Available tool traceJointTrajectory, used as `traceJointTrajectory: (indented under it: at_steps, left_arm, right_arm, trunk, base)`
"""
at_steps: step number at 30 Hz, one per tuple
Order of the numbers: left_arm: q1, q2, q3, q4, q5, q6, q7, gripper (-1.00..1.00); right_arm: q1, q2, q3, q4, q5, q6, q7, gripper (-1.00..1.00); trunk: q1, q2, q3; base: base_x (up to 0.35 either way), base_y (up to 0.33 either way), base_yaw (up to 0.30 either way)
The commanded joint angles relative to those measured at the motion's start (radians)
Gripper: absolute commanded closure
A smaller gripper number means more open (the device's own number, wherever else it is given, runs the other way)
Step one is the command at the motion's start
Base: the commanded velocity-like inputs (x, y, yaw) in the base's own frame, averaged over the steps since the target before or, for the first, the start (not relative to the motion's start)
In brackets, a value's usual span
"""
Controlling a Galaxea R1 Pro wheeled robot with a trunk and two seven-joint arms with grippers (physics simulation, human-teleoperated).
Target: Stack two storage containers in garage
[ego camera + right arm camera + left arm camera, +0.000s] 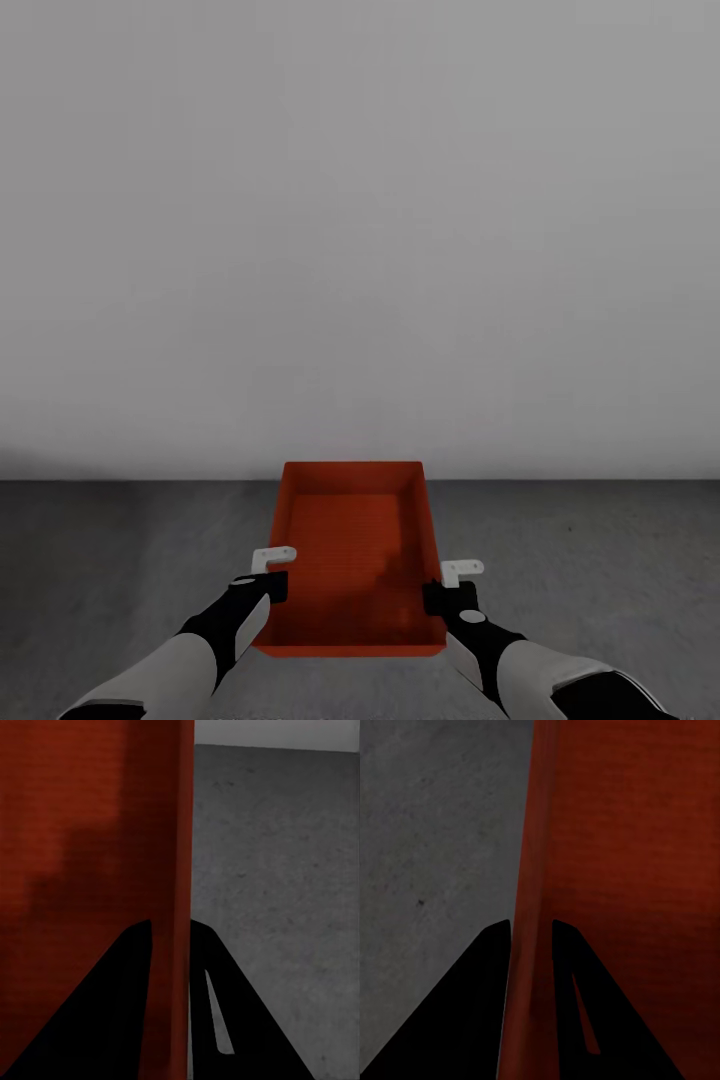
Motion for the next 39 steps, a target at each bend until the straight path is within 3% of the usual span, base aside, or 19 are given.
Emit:
traceJointTrajectory:
  at_steps: [1,39]
  left_arm:
    - [-0.001,0.003,0.037,-0.006,-0.004,-0.072,0.007,1.0]
    - [-0.001,0.002,0.037,-0.004,-0.004,-0.074,0.007,1.0]
  right_arm:
    - [-0.001,0.001,-0.069,0.003,0.006,-0.003,0.008,1.0]
    - [-0.001,0.0,-0.069,0.003,0.006,-0.003,0.009,1.0]
  trunk:
    - [0.0,-0.001,-0.003]
    - [0.0,-0.001,-0.064]
  base:
    - [0.0,0.0,0.0]
    - [0.0,0.0,0.0]
